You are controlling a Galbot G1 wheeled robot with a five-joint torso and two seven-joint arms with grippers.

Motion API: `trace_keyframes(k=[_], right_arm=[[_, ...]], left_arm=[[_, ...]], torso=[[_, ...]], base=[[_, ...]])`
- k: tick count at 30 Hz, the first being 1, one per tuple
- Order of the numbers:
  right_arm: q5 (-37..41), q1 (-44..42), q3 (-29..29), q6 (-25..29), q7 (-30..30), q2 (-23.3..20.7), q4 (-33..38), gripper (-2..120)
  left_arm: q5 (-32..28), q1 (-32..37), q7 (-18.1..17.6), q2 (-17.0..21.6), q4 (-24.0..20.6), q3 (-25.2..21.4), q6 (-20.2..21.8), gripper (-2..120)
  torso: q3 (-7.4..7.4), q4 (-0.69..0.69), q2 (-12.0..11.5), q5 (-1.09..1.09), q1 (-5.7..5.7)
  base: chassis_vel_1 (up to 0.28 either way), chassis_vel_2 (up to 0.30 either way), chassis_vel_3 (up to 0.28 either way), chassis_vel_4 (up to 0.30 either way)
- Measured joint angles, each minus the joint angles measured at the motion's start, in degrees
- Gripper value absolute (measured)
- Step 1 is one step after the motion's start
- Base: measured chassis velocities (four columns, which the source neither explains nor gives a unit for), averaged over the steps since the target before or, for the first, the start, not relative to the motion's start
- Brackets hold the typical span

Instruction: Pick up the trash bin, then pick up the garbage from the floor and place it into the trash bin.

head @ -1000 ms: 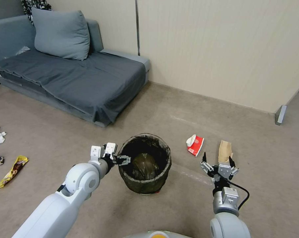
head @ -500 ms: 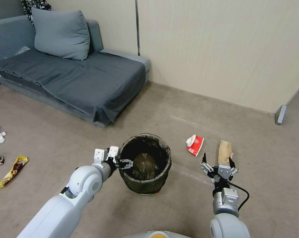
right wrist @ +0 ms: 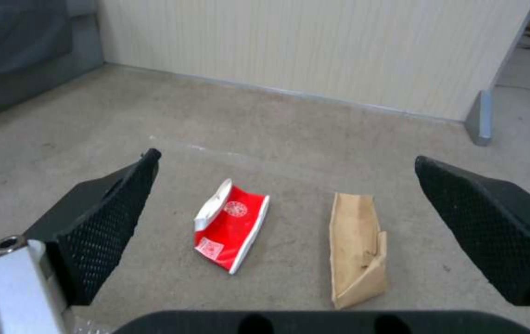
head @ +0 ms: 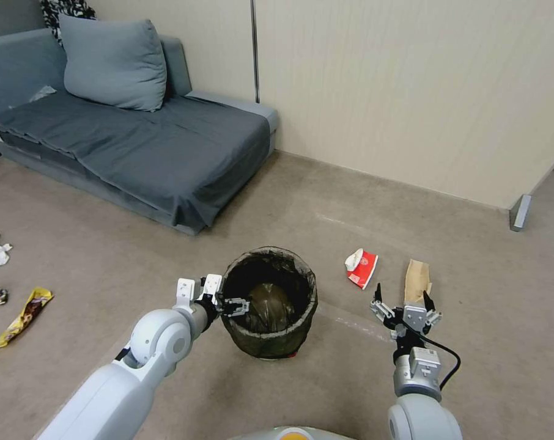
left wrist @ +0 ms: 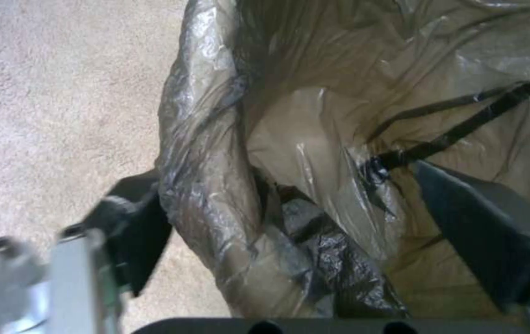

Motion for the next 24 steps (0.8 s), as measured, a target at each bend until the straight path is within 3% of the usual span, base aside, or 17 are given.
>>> trace_keyframes(k=[6, 13, 18, 21, 24], right_arm=[[0.00, 0.13, 0.02, -0.12, 0.02, 0.00, -0.05, 100], [-0.01, 0.15, 0.08, -0.19, 0.15, 0.00, -0.10, 100], [-0.01, 0.09, 0.10, -0.19, 0.19, 0.00, -0.12, 100], [0.01, 0.08, 0.10, -0.19, 0.23, 0.00, -0.12, 100], [0.01, 0.14, 0.09, -0.19, 0.27, 0.00, -0.12, 100]], left_arm=[[-0.47, 0.02, 0.36, -0.10, 0.22, -0.29, 0.00, 66], [-1.14, -0.13, 0.37, -0.58, 0.57, -0.62, 0.00, 36], [-1.06, -0.09, 0.29, -0.67, 0.57, -0.62, 0.01, 23], [-1.07, -0.08, -0.11, -0.66, 0.58, -0.64, 0.01, 7], [-1.22, -0.09, -0.29, -0.64, 0.60, -0.67, 0.01, 0]], torso=[[0.00, 0.00, 0.00, 0.00, 0.00], [0.00, 0.00, 0.00, -0.01, 0.00], [0.00, 0.00, 0.00, -0.01, 0.00], [0.00, 0.00, 0.00, -0.01, 0.00], [0.00, -0.01, 0.00, -0.01, 0.00]], base=[[0.000, 0.000, 0.000, 0.000], [0.000, 0.000, 0.000, 0.000], [0.000, 0.000, 0.000, 0.000], [0.000, 0.000, 0.000, 0.000], [0.000, 0.000, 0.000, 0.000]])
